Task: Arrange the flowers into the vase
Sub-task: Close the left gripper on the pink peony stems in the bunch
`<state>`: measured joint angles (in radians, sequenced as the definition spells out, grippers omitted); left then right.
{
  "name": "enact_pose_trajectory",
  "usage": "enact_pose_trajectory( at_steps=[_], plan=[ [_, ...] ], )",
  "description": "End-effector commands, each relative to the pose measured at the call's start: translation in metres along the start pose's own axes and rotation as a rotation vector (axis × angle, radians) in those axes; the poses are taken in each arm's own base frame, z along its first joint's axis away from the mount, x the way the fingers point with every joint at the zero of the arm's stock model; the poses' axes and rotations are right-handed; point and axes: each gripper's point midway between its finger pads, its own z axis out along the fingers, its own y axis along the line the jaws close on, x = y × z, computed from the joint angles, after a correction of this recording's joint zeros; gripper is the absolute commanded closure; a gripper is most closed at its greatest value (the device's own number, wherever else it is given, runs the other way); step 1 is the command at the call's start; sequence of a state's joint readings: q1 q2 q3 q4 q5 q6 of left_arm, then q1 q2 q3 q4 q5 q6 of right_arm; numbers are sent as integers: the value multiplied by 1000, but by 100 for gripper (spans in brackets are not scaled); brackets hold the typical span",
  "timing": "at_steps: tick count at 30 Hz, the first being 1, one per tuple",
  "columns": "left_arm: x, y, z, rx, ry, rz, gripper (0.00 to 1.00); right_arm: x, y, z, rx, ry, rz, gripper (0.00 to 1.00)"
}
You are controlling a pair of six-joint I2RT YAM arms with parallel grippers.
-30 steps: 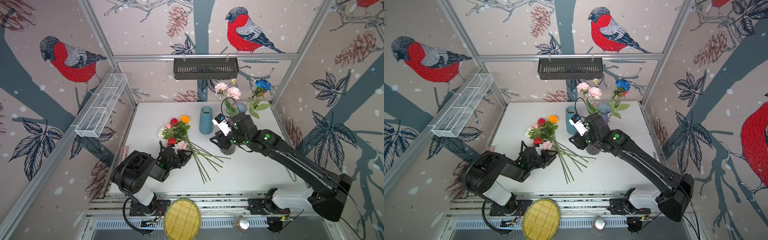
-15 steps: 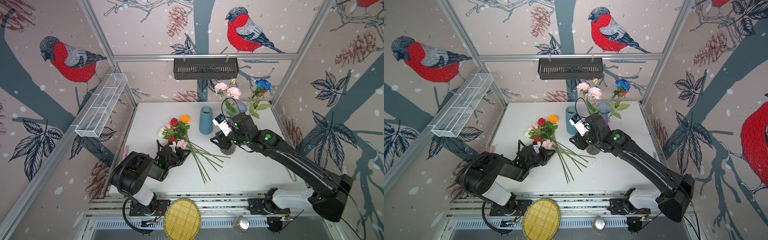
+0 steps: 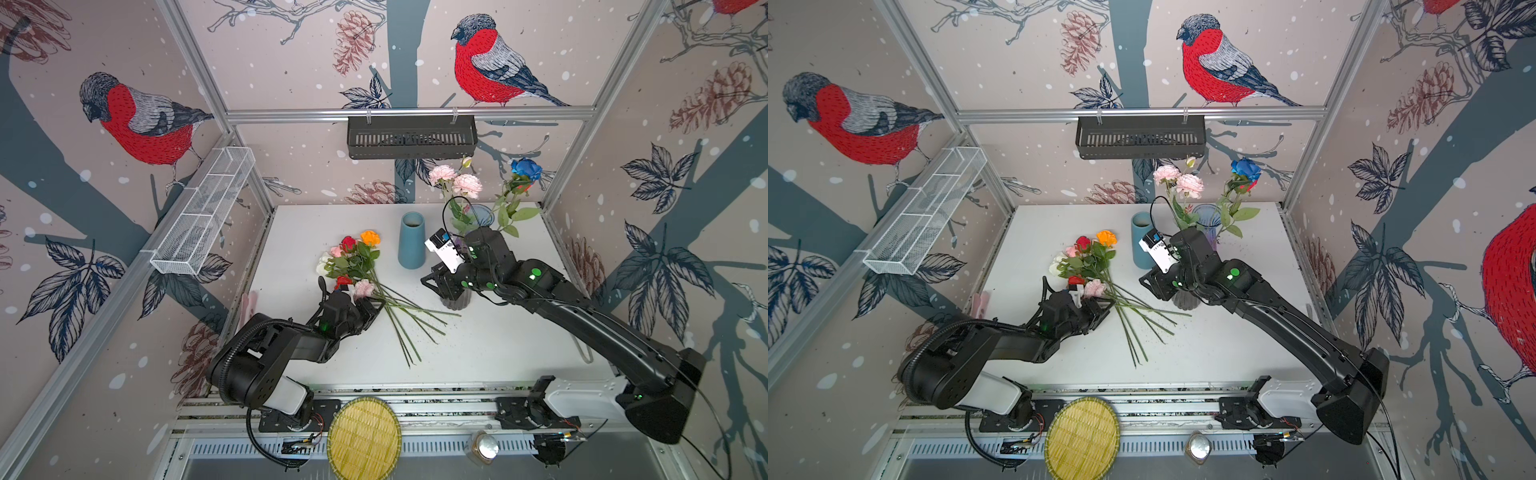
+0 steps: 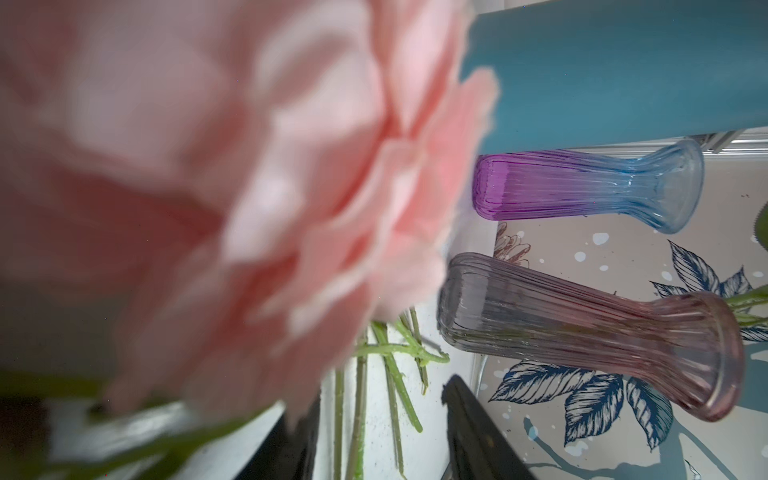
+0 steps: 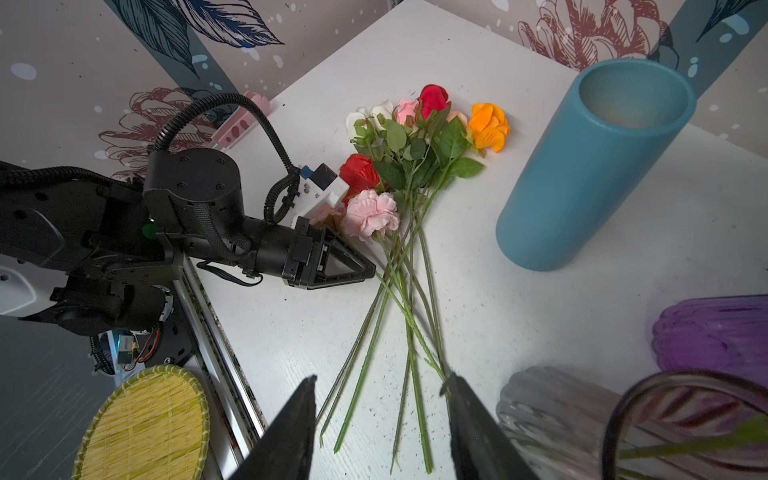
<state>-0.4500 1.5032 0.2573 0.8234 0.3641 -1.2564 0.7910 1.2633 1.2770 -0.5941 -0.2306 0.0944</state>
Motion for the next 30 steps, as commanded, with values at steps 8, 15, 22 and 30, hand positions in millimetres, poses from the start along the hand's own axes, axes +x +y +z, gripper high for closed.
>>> enact_pose_trajectory(
  at_steps=[8,15,22,30],
  plan=[
    [-15,11,17,-13,-7,-7,50,1,-3,-1,18,-2,-18,48],
    [-26,11,12,7,-34,-16,83,-1,-1,-10,24,-19,-26,48],
    [-37,-1,2,14,-68,30,100,-3,0,-9,22,-21,-30,48],
    [-52,-44,-12,33,-110,160,100,-2,1,-9,34,-17,-36,47]
  ],
)
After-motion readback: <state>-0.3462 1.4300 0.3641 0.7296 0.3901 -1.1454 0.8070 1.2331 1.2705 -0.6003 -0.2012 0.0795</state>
